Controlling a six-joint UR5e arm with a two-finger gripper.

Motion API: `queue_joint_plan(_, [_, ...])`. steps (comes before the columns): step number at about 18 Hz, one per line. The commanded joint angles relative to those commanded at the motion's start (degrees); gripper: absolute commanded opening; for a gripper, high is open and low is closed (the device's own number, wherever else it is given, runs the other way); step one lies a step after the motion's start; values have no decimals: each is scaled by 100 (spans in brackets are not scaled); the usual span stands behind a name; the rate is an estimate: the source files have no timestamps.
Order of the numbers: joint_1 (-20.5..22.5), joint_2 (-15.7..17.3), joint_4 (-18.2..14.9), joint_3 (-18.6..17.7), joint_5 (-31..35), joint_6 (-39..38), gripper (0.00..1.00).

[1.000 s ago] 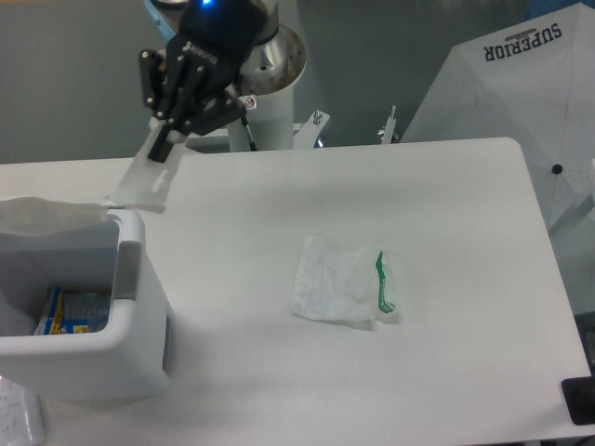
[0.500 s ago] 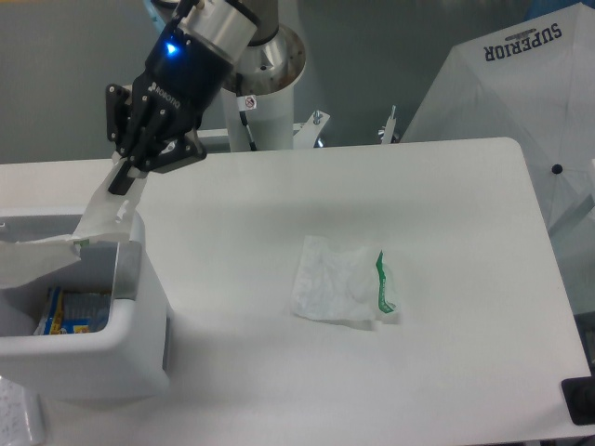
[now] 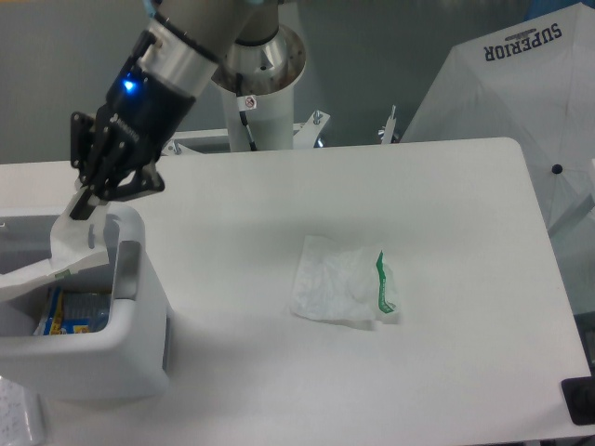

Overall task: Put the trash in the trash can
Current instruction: 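Lower the bag into the bin and open the gripper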

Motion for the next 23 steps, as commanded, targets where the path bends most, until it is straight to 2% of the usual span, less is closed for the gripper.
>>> queue_joint_plan(4, [-97, -18, -26, -70, 18, -9, 6])
queue_joint_plan(11, [-360, -88, -18, -70, 18, -544, 6])
queue_joint_plan(19, [-483, -466, 44, 26, 0, -1081, 8])
queue_joint_plan(23, [-492, -501, 44, -9, 9, -1116, 9])
